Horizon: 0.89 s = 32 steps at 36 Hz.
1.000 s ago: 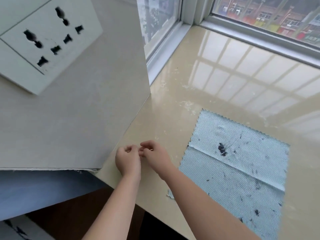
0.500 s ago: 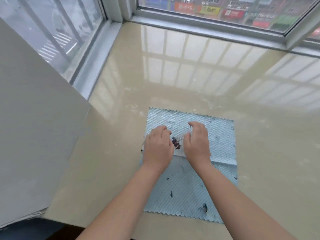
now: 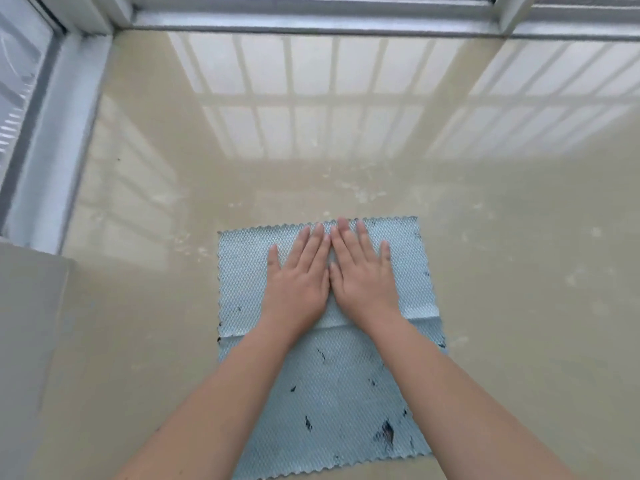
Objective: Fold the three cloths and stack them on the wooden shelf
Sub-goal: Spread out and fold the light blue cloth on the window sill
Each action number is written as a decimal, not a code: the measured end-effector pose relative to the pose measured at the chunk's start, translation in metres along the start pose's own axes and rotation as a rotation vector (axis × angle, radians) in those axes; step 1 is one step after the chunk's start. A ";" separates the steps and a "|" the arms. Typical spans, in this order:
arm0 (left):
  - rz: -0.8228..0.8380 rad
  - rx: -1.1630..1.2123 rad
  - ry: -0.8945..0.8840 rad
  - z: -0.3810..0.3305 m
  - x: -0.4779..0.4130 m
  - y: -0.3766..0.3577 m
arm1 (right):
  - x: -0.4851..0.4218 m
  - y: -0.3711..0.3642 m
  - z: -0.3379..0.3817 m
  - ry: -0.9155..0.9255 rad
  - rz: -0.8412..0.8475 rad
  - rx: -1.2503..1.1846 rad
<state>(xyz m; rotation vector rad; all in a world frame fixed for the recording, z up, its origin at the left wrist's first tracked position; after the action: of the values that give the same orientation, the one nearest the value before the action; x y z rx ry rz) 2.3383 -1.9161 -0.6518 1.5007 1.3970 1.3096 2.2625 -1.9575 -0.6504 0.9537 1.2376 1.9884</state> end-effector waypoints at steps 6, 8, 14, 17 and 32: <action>0.030 0.028 0.105 0.015 0.002 0.003 | 0.002 0.004 -0.013 -0.025 -0.014 -0.019; 0.041 0.031 0.144 0.026 0.003 0.002 | 0.001 0.008 -0.026 -0.072 -0.013 -0.011; 0.040 0.042 0.239 0.061 0.012 0.013 | 0.004 0.019 -0.066 -0.216 0.046 0.039; 0.027 0.028 0.287 0.079 0.018 0.017 | 0.007 0.022 -0.076 -0.272 0.076 0.073; -0.140 0.066 0.056 -0.020 0.077 -0.015 | 0.069 -0.030 0.018 0.032 -0.081 0.100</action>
<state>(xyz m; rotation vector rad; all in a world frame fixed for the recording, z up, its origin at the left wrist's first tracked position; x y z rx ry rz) 2.3085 -1.8410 -0.6448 1.3910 1.5659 1.2382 2.2416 -1.8829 -0.6547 0.9076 1.3825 1.9011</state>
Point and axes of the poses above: each hand's wrist, its own x-axis away from the middle knuckle, its own y-axis out of the back of the hand, z = x × y, the point moved 8 cm from there along -x, towards the middle knuckle, and after that the axes turned 5 degrees about z, right-handed, at the moved point
